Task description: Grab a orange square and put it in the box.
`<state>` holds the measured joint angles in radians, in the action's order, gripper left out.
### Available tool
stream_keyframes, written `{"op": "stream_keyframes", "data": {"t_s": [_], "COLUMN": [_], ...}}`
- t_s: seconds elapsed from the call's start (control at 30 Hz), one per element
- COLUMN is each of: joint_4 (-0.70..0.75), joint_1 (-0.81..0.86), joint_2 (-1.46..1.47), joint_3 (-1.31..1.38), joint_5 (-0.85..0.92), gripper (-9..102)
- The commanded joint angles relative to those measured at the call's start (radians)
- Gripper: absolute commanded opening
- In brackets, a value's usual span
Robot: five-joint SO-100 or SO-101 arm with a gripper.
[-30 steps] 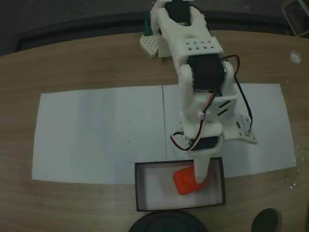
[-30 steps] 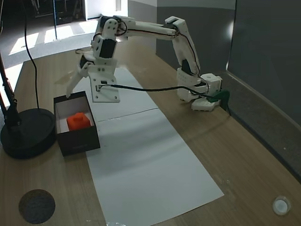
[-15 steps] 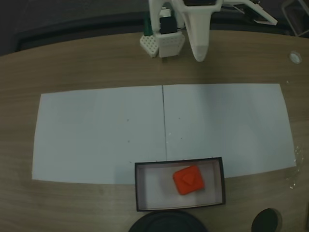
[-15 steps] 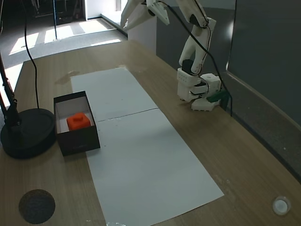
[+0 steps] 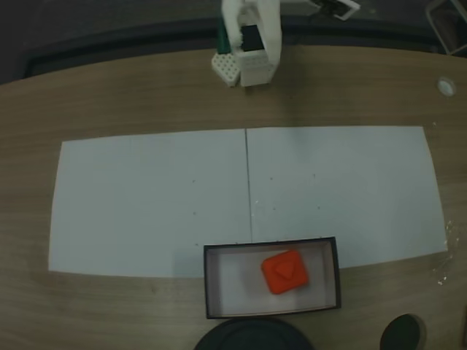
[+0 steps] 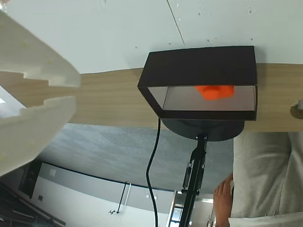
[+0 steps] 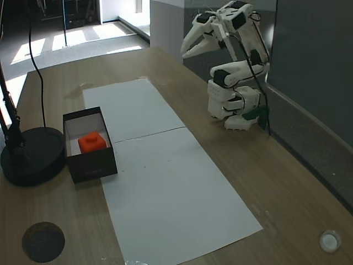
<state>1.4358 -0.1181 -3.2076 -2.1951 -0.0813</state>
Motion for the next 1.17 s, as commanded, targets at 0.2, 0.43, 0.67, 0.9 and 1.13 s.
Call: {"op": "stream_keyframes", "data": {"t_s": [0.2, 0.43, 0.67, 0.9, 1.13], "joint_4": [-0.206, -0.390, -0.341, -0.150, -0.146], "joint_1": [0.017, 0.114, 0.118, 0.112, 0.089], "joint_2": [-0.267, -0.267, -0.267, -0.267, -0.267], "joint_3": [-0.287, -0.621, -0.850, -0.808, -0.805], "joint_5": [-0.003, -0.003, -0.003, -0.005, -0.008], "gripper": [0, 0, 0, 0, 0]}}
